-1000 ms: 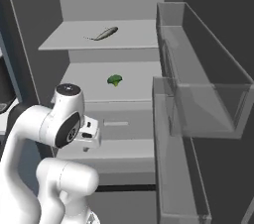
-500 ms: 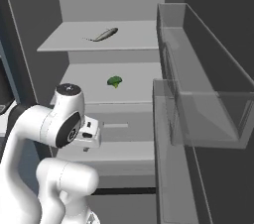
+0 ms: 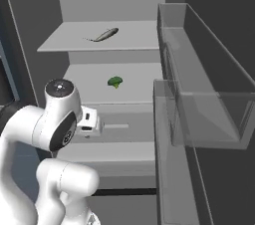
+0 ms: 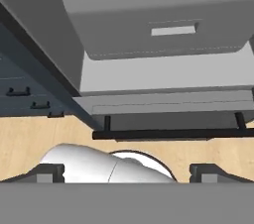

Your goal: Place one broccoli and one fish in each tupperware on the nearby counter, to pack two identical lunches.

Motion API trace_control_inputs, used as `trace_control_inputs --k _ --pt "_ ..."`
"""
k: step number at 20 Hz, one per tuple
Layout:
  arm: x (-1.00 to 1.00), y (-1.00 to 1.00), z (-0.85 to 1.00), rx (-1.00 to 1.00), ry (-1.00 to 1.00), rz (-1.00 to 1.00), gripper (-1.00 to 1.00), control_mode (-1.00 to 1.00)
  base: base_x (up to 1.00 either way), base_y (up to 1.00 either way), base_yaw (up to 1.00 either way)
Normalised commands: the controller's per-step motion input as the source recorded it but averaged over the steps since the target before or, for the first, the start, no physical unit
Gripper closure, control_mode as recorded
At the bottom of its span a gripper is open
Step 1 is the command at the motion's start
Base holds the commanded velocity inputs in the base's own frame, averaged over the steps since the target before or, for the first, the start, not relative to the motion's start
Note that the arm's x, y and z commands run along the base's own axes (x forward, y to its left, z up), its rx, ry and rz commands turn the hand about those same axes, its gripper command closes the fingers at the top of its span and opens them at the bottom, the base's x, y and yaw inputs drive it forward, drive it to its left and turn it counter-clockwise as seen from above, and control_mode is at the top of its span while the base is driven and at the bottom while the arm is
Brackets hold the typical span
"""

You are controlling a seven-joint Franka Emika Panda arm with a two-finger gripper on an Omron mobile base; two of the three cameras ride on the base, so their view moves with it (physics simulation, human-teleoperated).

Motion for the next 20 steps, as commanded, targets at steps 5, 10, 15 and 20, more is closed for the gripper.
trace_control_inputs --k 5,10,15,20 --pt "1.0 -0.01 0.21 0.0 -0.04 -0.05 -1.0 -1.0 0.0 0.0 0.0" --pt "1.0 0.0 0.2 0.0 0.0 -0.11 -1.0 -1.0 0.0 0.0 0.0" --pt "1.0 0.0 0.12 0.0 -0.01 -0.06 -1.0 -1.0 0.0 0.0 0.0" --pt "0.66 0.0 -0.17 0.0 -0.12 0.0 -1.0 -1.0 0.0 0.0 0.0"
